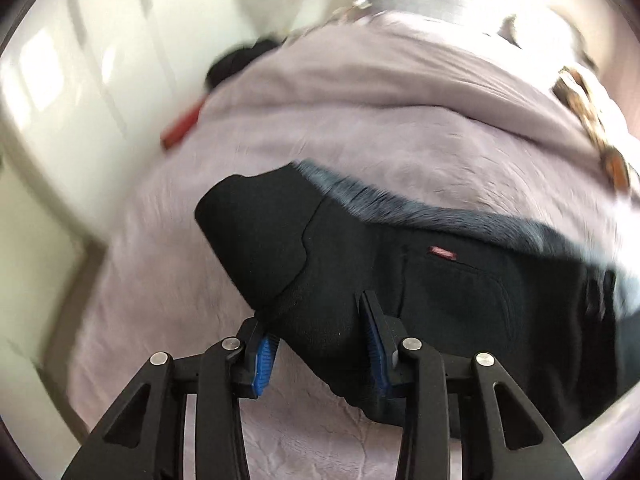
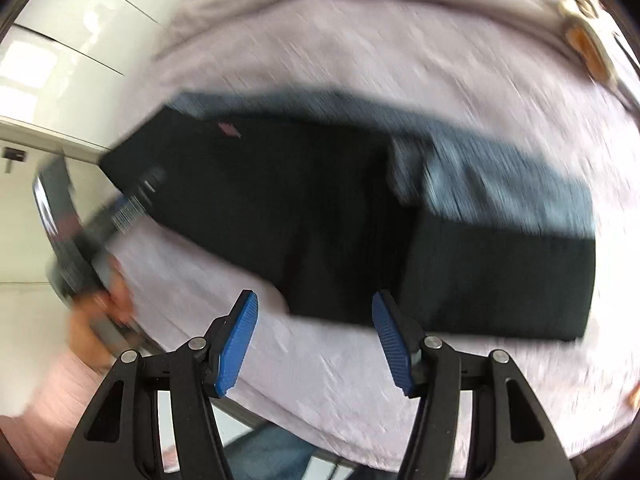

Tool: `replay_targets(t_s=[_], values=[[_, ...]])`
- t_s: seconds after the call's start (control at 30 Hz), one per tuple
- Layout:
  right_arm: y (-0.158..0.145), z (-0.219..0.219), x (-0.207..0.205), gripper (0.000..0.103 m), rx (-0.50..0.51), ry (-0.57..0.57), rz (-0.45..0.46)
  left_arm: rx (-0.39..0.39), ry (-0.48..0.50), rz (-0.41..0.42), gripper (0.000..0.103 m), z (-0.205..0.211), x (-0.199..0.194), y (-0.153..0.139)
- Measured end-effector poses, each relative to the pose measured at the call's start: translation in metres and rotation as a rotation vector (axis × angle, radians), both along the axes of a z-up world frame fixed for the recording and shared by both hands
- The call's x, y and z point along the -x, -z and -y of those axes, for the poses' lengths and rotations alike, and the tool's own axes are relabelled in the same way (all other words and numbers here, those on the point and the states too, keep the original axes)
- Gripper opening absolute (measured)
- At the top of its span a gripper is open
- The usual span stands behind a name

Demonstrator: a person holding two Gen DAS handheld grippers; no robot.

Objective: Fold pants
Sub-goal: 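Grasp the leg ends with both grippers and lift them over toward the waistband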

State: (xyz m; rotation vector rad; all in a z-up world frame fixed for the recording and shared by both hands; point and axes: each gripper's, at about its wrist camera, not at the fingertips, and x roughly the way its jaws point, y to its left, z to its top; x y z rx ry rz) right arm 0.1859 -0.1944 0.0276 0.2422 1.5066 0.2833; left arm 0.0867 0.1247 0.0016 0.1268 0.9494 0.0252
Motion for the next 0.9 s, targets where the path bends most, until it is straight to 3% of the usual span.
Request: replay_targets(t_s=[0.1,0.2,0.3,0.47,0.63,0.67,0.7,0.73,0.9], values=[[-0.020,-0.018,-0.040,0.078,-0.075,-0.047,0.029,-0.077,0.080,0.040,0.040,0.017,0.008,-0.003],[-0.034,-0.060,-0.083,0.078,-0.145,-0.143,0.042,-0.128,0.112,0.052,0.040,0.031,0.009,-0.002],[-0.031,-0.117,-0.120,0.078,-0.179,-0.270,-0.014,-0.134,0.112,0.055,0.040,0.031,0.010,-0.003],[-0.003,-0.210,-0.158,0.078,-0.115,-0.477,-0.109,-0.114,0.092,0.047,0.040,0.026,0.003,0.001],[0.044,-0.246,-0.167,0.077,-0.042,-0.541,-0.257,-0.117,0.088,0.048,0.040,0.026,0.003,0.003],[0.051,-0.248,-0.167,0.073,-0.031,-0.544,-0.277,-0.113,0.091,0.043,0.040,0.027,0.004,0.004],[0.055,-0.248,-0.168,0.037,-0.035,-0.547,-0.277,-0.110,0.093,0.040,0.040,0.027,0.003,0.002],[0.056,-0.246,-0.168,0.021,-0.044,-0.542,-0.269,-0.106,0.097,0.045,0.040,0.029,0.004,0.000],[0.024,-0.194,-0.162,0.018,-0.176,-0.441,-0.168,-0.124,0.179,0.120,0.040,0.059,0.015,-0.032]])
